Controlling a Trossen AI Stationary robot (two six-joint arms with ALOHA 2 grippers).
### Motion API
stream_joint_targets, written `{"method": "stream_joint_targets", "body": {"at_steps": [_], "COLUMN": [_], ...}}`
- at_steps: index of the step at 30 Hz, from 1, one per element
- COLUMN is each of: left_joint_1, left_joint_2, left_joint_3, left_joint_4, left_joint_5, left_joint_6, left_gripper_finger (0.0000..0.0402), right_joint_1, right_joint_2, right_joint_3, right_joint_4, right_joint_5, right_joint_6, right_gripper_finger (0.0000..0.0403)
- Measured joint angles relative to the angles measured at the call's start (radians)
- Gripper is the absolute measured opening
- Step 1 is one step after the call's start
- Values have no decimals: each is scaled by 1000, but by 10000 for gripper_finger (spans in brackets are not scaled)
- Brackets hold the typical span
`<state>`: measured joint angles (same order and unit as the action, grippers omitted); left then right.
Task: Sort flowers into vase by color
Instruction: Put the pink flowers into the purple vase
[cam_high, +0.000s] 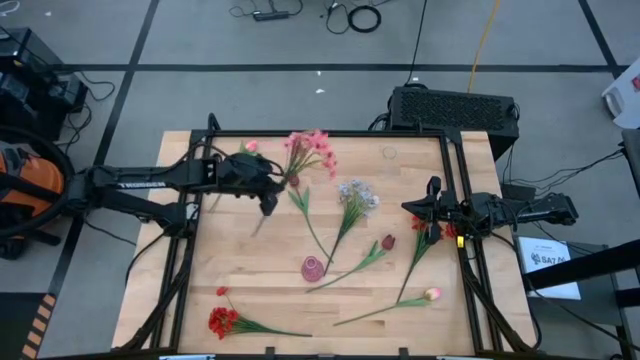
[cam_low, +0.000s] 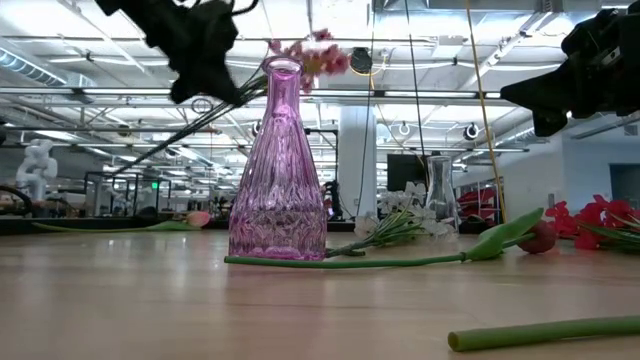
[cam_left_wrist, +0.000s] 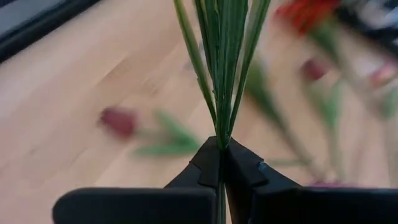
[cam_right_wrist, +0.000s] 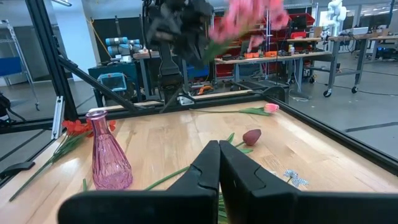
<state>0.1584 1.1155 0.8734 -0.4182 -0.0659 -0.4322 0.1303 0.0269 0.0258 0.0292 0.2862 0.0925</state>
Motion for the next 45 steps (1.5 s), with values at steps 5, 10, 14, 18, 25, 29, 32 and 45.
{"method": "stream_joint_targets", "body": {"at_steps": [5,10,14,18,25,29,32,45], "left_joint_1": [-95,-236,-328,-389,-479,-505,-522,-542], "left_joint_2": [-5,-7,-7,4,81,115,126,127], "left_joint_3": [0,1,1,1,1,1,1,-208], "left_joint_4": [325,634,747,768,913,909,922,1200], "left_joint_5": [-50,-94,-176,-213,-241,-258,-264,-317], "left_joint_6": [92,278,368,361,386,334,336,334], "left_gripper_finger": [5,3,2,2,1,1,0,0], "right_joint_1": [0,0,0,0,0,0,0,0], "right_joint_2": [0,0,0,0,0,0,0,0], "right_joint_3": [0,0,0,0,0,0,0,0], "right_joint_4": [0,0,0,0,1,0,1,0], "right_joint_5": [0,0,0,0,0,0,0,0], "right_joint_6": [0,0,0,0,0,0,0,0], "right_gripper_finger": [0,0,0,0,0,0,0,0]}}
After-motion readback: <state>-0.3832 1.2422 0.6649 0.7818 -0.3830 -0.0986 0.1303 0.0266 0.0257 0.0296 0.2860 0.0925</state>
